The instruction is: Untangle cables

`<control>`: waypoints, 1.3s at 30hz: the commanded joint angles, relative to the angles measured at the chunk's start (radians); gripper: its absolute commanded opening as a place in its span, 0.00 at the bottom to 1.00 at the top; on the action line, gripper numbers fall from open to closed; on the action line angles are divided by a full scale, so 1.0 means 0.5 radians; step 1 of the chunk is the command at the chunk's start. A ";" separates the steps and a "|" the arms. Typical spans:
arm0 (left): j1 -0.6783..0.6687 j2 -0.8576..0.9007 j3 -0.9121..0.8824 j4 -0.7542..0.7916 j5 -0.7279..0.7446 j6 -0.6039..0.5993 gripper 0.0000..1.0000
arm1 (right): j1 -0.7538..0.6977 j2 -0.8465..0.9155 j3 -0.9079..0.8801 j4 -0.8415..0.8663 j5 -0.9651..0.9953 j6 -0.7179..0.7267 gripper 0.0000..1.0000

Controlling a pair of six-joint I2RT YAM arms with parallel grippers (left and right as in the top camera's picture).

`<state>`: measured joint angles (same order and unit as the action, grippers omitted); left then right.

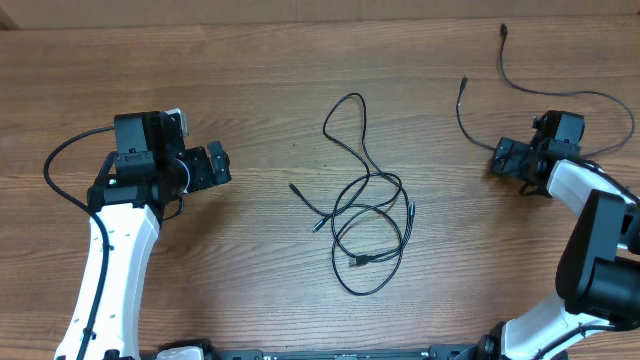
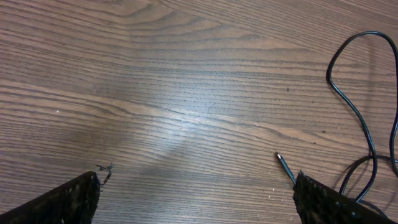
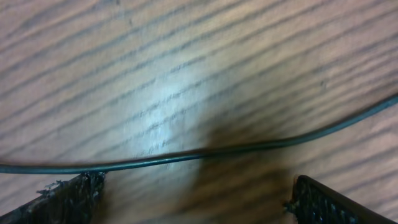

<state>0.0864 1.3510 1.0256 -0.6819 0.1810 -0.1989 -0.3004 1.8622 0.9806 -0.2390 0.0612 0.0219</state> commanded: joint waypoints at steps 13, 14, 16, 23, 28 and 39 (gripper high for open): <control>-0.004 -0.018 0.008 0.004 -0.017 0.039 0.99 | -0.172 0.415 -0.038 0.389 -0.021 0.121 1.00; -0.004 -0.018 0.008 0.004 -0.017 0.039 1.00 | -0.192 0.427 -0.038 0.416 -0.024 0.121 1.00; -0.004 -0.018 0.008 0.004 -0.017 0.039 1.00 | -0.245 0.452 -0.038 0.479 -0.028 0.120 1.00; -0.004 -0.018 0.008 0.004 -0.017 0.039 1.00 | -0.432 0.459 -0.031 0.807 -0.202 0.121 1.00; -0.004 -0.018 0.008 0.004 -0.017 0.039 1.00 | -0.460 0.459 0.007 0.906 -0.246 0.119 1.00; -0.004 -0.018 0.008 0.004 -0.017 0.039 1.00 | -0.464 0.421 0.047 0.463 -0.345 0.224 1.00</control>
<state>0.0864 1.3510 1.0256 -0.6819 0.1810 -0.1986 -0.5304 2.0300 1.0496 0.1120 -0.0368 0.0540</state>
